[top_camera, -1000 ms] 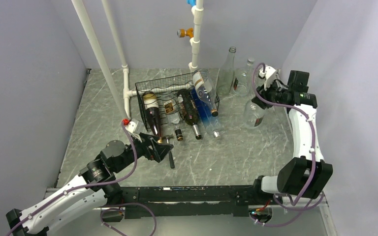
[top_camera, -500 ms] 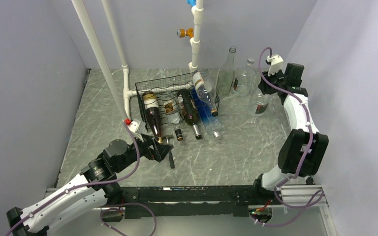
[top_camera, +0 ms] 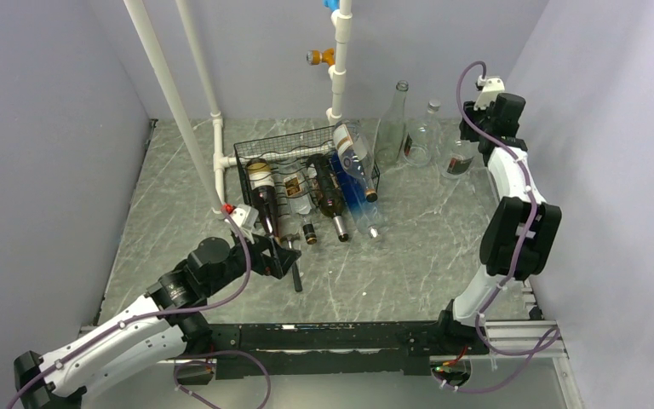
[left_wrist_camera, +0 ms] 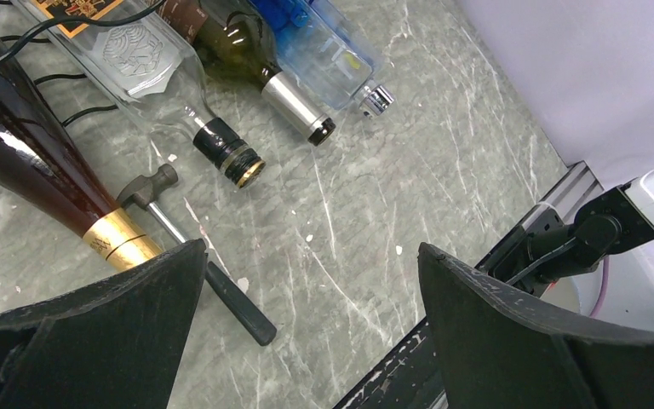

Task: Take the wine bottle off the wine rack
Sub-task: Place the wine bottle at the center of the board, then pick up the wine bottle from the wine rack.

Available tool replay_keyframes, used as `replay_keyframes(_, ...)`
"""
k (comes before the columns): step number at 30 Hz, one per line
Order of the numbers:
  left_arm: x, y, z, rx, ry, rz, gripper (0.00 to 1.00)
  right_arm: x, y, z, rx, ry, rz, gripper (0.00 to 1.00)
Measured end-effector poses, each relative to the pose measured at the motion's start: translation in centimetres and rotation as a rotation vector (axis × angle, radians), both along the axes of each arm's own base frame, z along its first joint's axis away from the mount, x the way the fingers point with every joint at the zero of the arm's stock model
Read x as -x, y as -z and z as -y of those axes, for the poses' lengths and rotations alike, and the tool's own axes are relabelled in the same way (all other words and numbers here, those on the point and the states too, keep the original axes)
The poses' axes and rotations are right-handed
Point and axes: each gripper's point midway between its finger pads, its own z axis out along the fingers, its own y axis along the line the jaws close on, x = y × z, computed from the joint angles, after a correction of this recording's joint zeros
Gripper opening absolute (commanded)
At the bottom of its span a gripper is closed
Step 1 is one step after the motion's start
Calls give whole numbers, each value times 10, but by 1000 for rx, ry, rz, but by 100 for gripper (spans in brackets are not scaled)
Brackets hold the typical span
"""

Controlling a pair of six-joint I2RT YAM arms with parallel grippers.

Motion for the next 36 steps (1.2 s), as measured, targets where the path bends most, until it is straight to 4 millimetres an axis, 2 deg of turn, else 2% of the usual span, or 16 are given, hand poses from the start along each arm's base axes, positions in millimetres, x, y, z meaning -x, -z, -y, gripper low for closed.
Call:
replay_keyframes(10,-3,2,2,-16,-1,-9,99,-33,8,16,-59,104,21,0)
replay_keyframes(12,-3,4,3,-21,-1,-13,99,-38,9,17,-68,111,27,3)
replay_keyframes(16,-5,6,3,-36,-1,-16,99,-42,9,18,-82,115,35,23)
replay_keyframes(21,-10,-5,7,-45,1,-1,99,-44,9,16,-85,105,41,61)
replay_keyframes(25,-15,-17,10,-51,3,24,100,-50,-14,14,-75,84,122,82)
replay_keyframes(29,-17,-21,10,-62,5,39,99,-39,-41,12,-54,77,186,92)
replay_keyframes(33,-17,-18,9,-74,4,34,99,-9,-59,6,-40,74,208,97)
replay_keyframes(36,-16,-12,9,-89,10,17,99,17,-62,0,-40,74,191,97)
